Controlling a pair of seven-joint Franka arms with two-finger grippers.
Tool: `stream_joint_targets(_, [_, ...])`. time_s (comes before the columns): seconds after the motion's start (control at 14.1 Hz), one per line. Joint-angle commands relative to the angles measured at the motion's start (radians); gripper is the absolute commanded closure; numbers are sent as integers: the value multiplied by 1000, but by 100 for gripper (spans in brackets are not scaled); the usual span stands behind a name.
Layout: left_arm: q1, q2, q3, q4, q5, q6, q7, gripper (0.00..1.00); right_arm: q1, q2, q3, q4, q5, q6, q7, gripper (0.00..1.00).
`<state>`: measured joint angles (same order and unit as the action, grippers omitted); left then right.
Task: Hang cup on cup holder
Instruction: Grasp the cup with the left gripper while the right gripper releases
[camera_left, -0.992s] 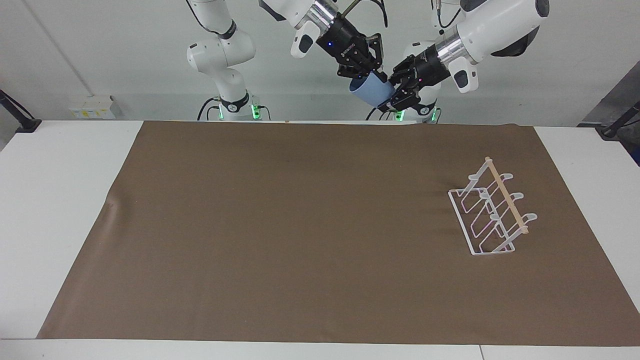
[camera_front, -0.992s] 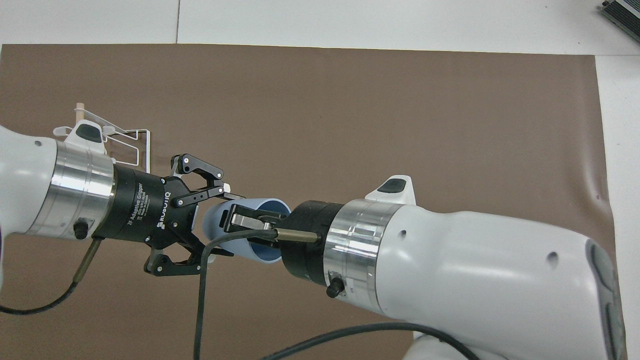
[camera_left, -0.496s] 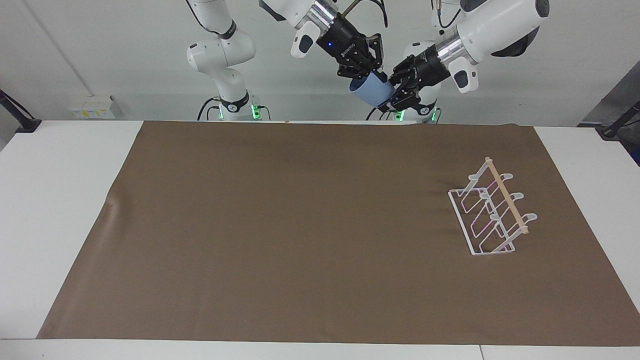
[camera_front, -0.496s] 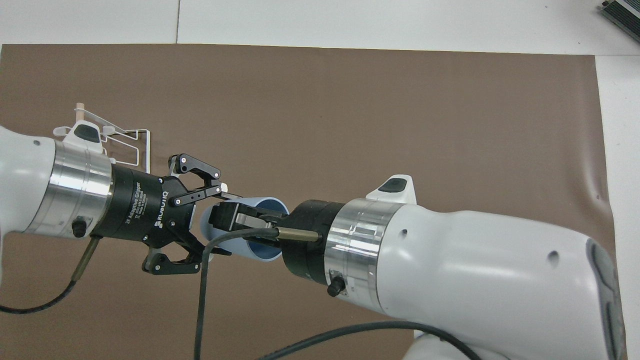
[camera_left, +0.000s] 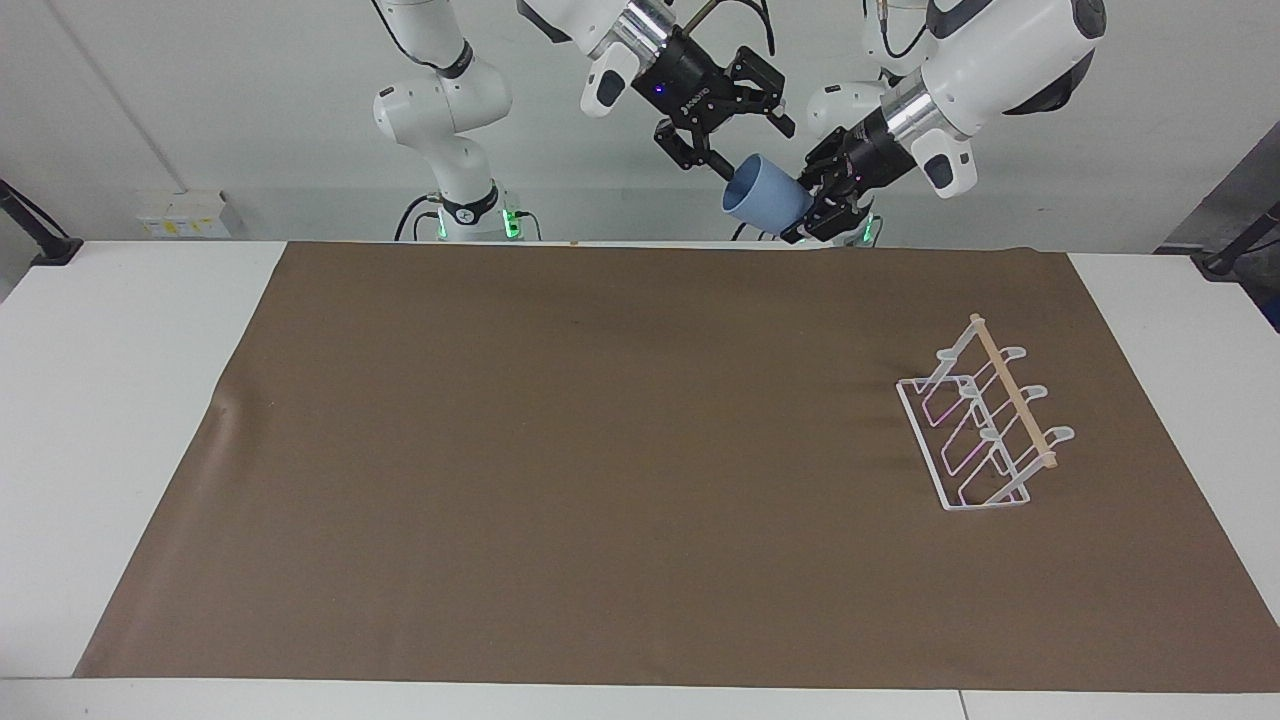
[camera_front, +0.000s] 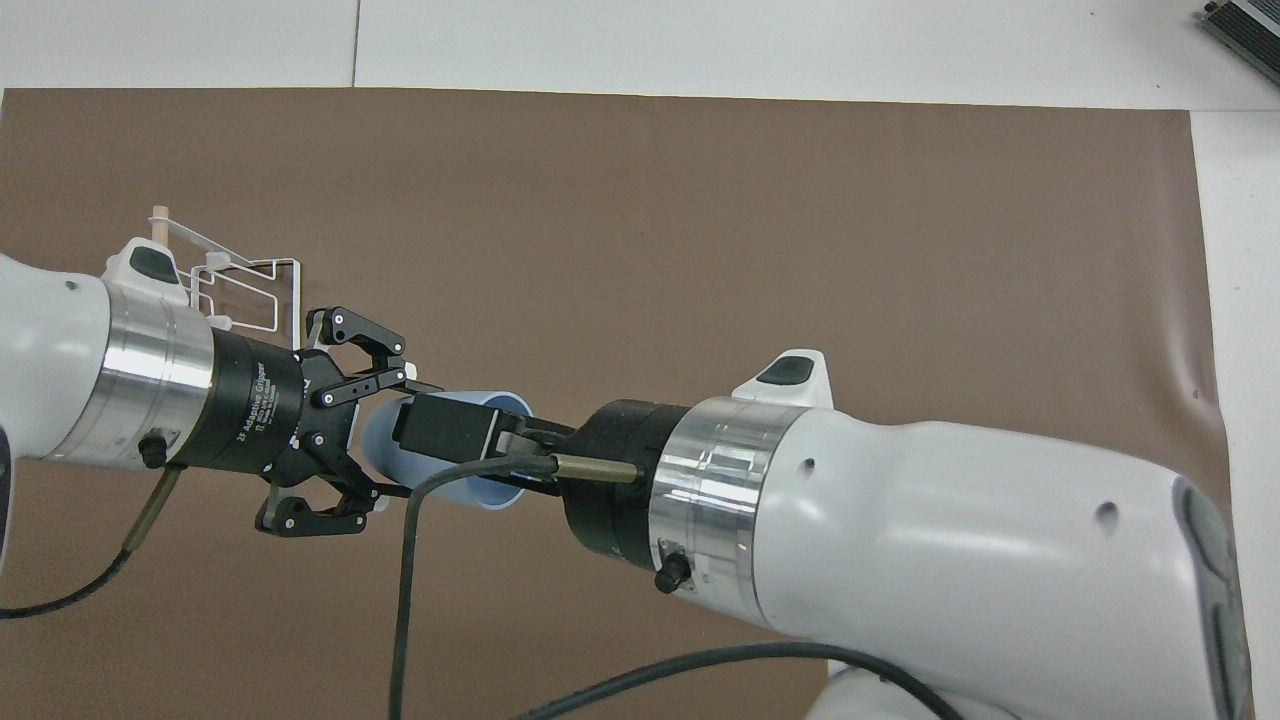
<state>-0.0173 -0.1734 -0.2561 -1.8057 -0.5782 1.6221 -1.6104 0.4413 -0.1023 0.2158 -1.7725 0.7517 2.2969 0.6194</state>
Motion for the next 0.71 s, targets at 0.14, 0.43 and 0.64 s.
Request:
stream_joint_targets(0.14, [-1,-17,-3,-17,233,74,65,100,-10,-16,5,-19,9,10,-12,0])
stream_joint_targets(0.43, [3,-8,-5,-14,486,183,128,100,-23,-14,4,-21,-35,-3,-185,0])
stream_joint_targets(0.64, [8,14,8,-14,667,312,165,100,-62,-16,2,-21,-87,-75,-402,0])
